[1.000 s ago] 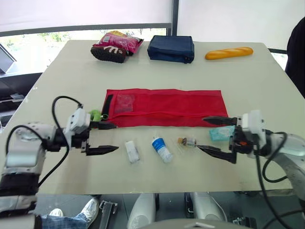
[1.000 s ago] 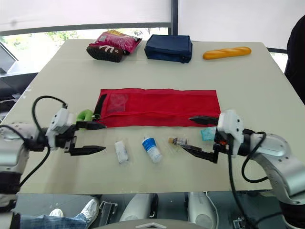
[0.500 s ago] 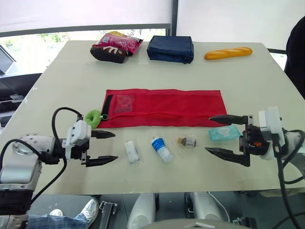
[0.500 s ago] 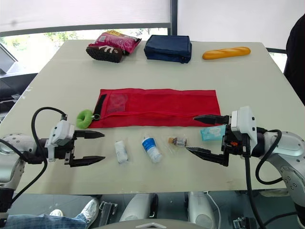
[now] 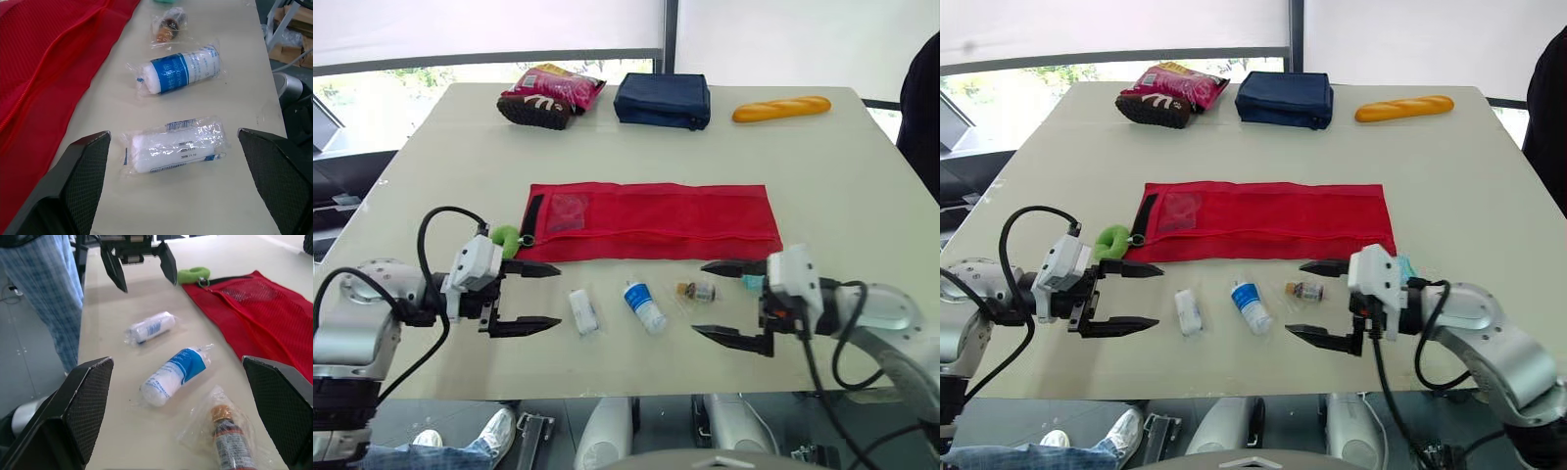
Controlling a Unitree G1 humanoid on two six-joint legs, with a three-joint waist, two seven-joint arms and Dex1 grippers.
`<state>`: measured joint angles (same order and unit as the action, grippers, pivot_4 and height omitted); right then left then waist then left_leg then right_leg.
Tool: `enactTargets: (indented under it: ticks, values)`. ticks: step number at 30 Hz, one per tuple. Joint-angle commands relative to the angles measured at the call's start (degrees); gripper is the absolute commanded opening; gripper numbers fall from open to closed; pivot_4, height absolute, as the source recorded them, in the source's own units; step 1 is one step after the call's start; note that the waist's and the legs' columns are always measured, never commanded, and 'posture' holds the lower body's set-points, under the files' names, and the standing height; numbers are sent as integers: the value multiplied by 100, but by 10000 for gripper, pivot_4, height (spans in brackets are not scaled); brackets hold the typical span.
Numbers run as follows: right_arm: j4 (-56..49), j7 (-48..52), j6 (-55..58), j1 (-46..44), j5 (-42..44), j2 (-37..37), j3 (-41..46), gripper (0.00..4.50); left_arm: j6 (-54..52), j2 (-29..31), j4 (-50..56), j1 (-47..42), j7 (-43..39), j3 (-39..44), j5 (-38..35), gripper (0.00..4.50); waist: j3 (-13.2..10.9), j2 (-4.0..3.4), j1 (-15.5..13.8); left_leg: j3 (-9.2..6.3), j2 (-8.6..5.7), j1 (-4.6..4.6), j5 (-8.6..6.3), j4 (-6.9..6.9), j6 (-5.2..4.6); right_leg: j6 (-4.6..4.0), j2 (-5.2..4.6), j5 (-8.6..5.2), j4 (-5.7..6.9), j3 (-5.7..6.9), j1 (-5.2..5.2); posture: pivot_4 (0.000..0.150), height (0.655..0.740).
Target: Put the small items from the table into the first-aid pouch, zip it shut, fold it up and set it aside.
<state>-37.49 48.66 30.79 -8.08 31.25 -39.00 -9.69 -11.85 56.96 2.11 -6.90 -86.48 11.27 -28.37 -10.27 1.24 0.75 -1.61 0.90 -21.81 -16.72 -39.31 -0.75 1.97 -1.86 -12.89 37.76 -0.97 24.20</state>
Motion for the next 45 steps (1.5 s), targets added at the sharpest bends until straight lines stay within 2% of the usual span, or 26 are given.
enactTargets:
  ticks: [1,11,15,21,32,37,43,45]
  values:
    - [35,-106,-159,-124,-414,182,-458,45000,117,155,34,-321,-95,74,-38,44220,1,2,-9,-1,-3,0,0,0,0,0,2,0,0,3,-1,1500,7400]
    - [400,-208,-73,-340,-1120,491,-1216,45000,83,223,3,-678,-270,-60,-76,44220,0,1,8,-4,-19,-8,0,4,0,15,3,11,-2,0,7,1500,7400]
    - [566,-229,-135,-489,-1333,681,-1381,45000,351,60,-419,-1062,-118,-353,288,44220,0,1,-1,-4,-21,-6,0,3,0,17,3,11,0,2,6,1500,7400]
    - [607,-147,-165,-570,-1383,755,-1350,45000,1186,-605,-1776,-2153,618,-1070,1369,44220,2,4,-11,1,-29,-11,0,1,0,-3,3,25,3,6,6,1500,7400]
    - [493,-325,-82,-537,-1491,879,-1303,45000,2879,-1816,-4770,-4076,1309,-1852,2615,44220,3,8,22,9,-33,-17,0,-2,0,-4,2,27,1,8,6,1500,7400]
    - [439,-874,-16,-585,-1452,1207,-870,45000,3379,-2174,-5643,-4575,1383,-2005,2891,44220,3,10,2,4,-34,-20,0,-4,0,-5,2,27,5,17,6,1500,7400]
    - [452,-1497,72,-760,-1598,1493,-422,45000,3591,-2396,-6202,-4870,1436,-1978,2975,44220,3,10,9,4,-36,-20,0,-5,0,-4,0,27,8,16,7,1500,7400]
    - [427,-1614,115,-815,-1634,1505,-353,45000,3682,-2426,-6312,-4912,1457,-2006,3029,35529,3,10,10,3,-36,-20,0,-4,0,-4,0,27,9,17,7,1500,7400]
